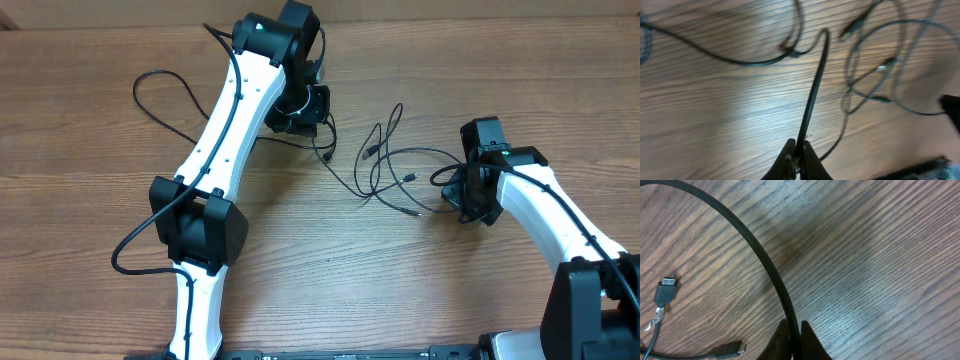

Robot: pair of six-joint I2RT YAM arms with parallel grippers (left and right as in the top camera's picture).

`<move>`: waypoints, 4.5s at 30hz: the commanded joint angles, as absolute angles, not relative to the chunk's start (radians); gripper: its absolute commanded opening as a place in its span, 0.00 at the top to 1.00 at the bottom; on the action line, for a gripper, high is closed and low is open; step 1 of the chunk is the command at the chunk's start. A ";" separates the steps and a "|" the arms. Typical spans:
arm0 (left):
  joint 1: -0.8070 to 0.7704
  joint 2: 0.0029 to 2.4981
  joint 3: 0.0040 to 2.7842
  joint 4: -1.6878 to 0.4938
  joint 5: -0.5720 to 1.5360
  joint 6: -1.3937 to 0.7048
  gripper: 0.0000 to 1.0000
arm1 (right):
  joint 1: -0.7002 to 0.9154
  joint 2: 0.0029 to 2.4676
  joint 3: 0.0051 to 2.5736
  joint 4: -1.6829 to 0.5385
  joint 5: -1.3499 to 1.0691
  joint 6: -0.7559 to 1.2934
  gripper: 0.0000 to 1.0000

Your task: Untangle cables

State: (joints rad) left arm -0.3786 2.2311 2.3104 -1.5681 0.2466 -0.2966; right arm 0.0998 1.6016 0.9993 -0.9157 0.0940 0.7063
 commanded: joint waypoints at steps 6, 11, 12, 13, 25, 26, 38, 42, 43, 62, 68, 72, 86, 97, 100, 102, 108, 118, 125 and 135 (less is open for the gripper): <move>-0.305 2.140 2.333 -1.623 -0.010 -0.369 0.96 | 0.100 1.580 1.000 -0.942 0.112 0.705 0.95; -0.223 1.977 2.411 -1.593 -0.052 -0.389 0.96 | 0.100 1.580 1.000 -0.949 0.113 0.699 0.95; -0.205 1.937 2.430 -1.573 -0.052 -0.389 0.96 | 0.100 1.580 1.000 -0.949 0.113 0.699 0.95; -0.187 1.903 2.445 -1.555 -0.052 -0.389 0.96 | 0.100 1.580 1.000 -0.949 0.113 0.699 0.95; 0.333 1.666 2.486 -1.380 -0.062 -0.471 0.96 | 0.100 1.580 1.000 -0.949 0.116 0.699 0.95; 0.373 1.666 2.486 -1.380 -0.058 -0.490 0.96 | 0.100 1.580 1.000 -0.949 0.116 0.699 0.95; 0.510 1.685 2.482 -1.449 -0.017 -0.536 0.96 | 0.100 1.580 1.000 -0.949 0.116 0.699 0.95; 0.503 1.761 2.482 -1.518 -0.026 -0.530 0.96 | 0.100 1.580 1.000 -0.949 0.116 0.699 0.95; 0.502 1.792 2.482 -1.541 -0.026 -0.530 0.96 | 0.100 1.580 1.000 -0.949 0.116 0.699 0.95; 0.431 2.076 2.436 -1.690 0.019 -0.302 0.96 | 0.100 1.580 1.000 -0.953 0.116 0.699 0.96; 0.423 2.059 2.130 -1.690 -0.020 -0.287 0.96 | 0.100 1.580 1.000 -0.957 0.116 0.699 0.96; 0.435 2.059 1.890 -1.674 -0.198 -0.379 0.96 | 0.100 1.580 1.000 -0.956 0.116 0.699 0.96; 0.348 2.059 1.914 -1.496 0.604 0.054 0.65 | 0.100 1.580 1.000 -0.957 0.116 0.699 0.96; -0.175 2.059 1.868 -1.466 0.142 0.173 0.30 | 0.100 1.580 1.000 -0.957 0.116 0.699 0.96; -0.280 2.059 1.863 -1.468 0.078 0.172 0.26 | 0.100 1.580 1.000 -0.956 0.116 0.699 0.96; -0.326 2.059 1.860 -1.468 0.078 0.172 0.25 | 0.100 1.580 1.000 -0.956 0.116 0.699 0.96; -0.433 2.059 1.782 -1.480 0.078 0.155 0.19 | 0.100 1.580 1.000 -0.957 0.116 0.699 0.96; -0.525 2.059 1.409 -1.343 0.155 0.096 0.22 | 0.100 1.580 1.000 -0.957 0.115 0.699 0.96; -0.525 2.059 1.350 -1.175 0.145 0.097 0.22 | 0.100 1.580 1.000 -0.961 0.115 0.699 0.96; -0.525 2.059 1.406 -1.217 0.053 0.097 0.42 | 0.100 1.580 1.000 -0.959 0.116 0.699 0.96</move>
